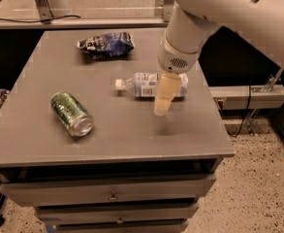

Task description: Place blue plastic bottle upright

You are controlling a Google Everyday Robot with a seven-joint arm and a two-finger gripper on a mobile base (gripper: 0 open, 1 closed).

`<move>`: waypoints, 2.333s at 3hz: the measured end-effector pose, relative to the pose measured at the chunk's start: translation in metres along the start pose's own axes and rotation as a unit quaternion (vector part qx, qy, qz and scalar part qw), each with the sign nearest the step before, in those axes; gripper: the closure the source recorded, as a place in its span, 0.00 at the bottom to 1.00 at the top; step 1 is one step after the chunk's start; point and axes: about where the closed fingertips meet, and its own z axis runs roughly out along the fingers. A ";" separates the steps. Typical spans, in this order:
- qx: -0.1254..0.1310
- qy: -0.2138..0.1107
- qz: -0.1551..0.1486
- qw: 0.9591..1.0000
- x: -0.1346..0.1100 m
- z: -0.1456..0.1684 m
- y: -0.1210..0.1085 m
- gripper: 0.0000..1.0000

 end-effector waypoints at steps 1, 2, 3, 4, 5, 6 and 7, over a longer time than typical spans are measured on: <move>-0.009 -0.004 -0.005 1.000 -0.016 0.021 -0.016 0.00; -0.019 -0.003 0.000 1.000 -0.029 0.039 -0.026 0.00; -0.028 -0.003 0.005 1.000 -0.039 0.056 -0.034 0.00; -0.030 -0.001 0.022 0.999 -0.040 0.061 -0.041 0.17; -0.033 0.003 0.035 0.999 -0.037 0.064 -0.043 0.40; -0.036 0.003 0.048 0.998 -0.031 0.065 -0.041 0.64; -0.030 -0.008 0.052 0.998 -0.029 0.058 -0.037 0.87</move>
Offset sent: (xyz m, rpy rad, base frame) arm 0.0551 0.0508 -0.0379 0.0148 0.0633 0.0001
